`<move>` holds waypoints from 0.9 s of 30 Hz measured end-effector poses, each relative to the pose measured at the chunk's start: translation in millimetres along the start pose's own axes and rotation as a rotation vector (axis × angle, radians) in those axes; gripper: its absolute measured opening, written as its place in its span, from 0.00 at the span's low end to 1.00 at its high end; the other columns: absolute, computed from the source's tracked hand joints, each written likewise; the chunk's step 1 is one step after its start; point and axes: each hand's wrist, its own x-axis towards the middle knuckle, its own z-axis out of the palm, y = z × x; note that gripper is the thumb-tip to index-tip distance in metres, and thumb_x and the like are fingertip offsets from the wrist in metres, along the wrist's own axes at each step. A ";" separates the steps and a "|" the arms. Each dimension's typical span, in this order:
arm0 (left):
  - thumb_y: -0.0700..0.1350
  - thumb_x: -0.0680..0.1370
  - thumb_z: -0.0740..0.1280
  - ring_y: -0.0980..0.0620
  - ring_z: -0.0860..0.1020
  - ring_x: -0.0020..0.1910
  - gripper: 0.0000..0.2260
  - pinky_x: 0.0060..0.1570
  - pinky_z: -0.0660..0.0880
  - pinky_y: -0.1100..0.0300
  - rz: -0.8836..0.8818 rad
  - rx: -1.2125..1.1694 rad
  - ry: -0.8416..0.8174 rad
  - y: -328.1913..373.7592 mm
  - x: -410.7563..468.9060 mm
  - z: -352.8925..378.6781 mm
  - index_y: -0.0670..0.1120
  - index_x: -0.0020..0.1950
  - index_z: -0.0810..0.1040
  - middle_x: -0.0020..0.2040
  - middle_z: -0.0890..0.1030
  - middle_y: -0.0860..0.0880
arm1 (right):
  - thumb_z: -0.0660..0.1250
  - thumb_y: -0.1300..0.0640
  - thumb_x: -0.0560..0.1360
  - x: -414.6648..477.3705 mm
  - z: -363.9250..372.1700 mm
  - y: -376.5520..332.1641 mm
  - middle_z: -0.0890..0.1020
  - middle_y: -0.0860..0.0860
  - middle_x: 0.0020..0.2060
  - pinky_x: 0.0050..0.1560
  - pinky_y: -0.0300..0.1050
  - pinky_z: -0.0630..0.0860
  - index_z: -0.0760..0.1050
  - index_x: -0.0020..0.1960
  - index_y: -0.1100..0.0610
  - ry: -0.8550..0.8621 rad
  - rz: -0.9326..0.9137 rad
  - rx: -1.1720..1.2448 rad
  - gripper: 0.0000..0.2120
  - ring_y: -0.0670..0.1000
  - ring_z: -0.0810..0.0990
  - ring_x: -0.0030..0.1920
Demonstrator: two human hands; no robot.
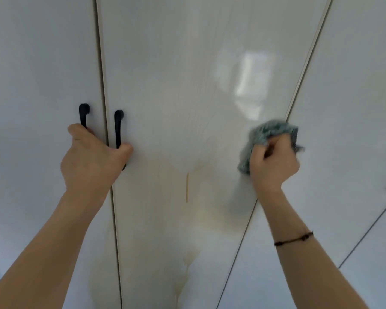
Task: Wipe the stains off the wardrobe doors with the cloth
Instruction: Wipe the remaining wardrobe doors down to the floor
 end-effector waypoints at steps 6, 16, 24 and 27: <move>0.53 0.68 0.70 0.45 0.76 0.32 0.24 0.32 0.71 0.54 0.005 -0.021 0.013 -0.2 3.4 1.6 0.44 0.56 0.63 0.40 0.77 0.44 | 0.60 0.55 0.67 -140.1 -17.5 57.8 0.71 0.48 0.22 0.26 0.36 0.60 0.66 0.37 0.50 -0.364 -0.133 -0.091 0.02 0.53 0.70 0.20; 0.53 0.68 0.70 0.45 0.76 0.32 0.23 0.32 0.70 0.55 0.012 -0.011 -0.001 -1.2 2.3 1.8 0.46 0.55 0.62 0.38 0.76 0.45 | 0.58 0.51 0.71 10.0 -12.3 -1.6 0.72 0.47 0.27 0.39 0.49 0.72 0.66 0.41 0.54 -0.047 0.103 -0.086 0.07 0.56 0.73 0.27; 0.52 0.69 0.69 0.45 0.75 0.32 0.24 0.32 0.69 0.55 -0.001 0.010 -0.019 -2.1 -1.2 -2.9 0.43 0.57 0.63 0.39 0.76 0.44 | 0.65 0.58 0.75 -66.9 -39.7 27.0 0.76 0.50 0.27 0.31 0.46 0.70 0.71 0.38 0.57 -0.430 0.291 -0.184 0.07 0.55 0.77 0.30; 0.53 0.68 0.70 0.43 0.76 0.32 0.25 0.34 0.73 0.52 -0.010 0.015 -0.017 0.1 -0.7 -4.4 0.44 0.56 0.62 0.40 0.77 0.43 | 0.64 0.58 0.74 22.3 -31.4 -11.0 0.74 0.48 0.28 0.31 0.44 0.66 0.71 0.39 0.58 -0.262 0.197 -0.155 0.06 0.50 0.72 0.29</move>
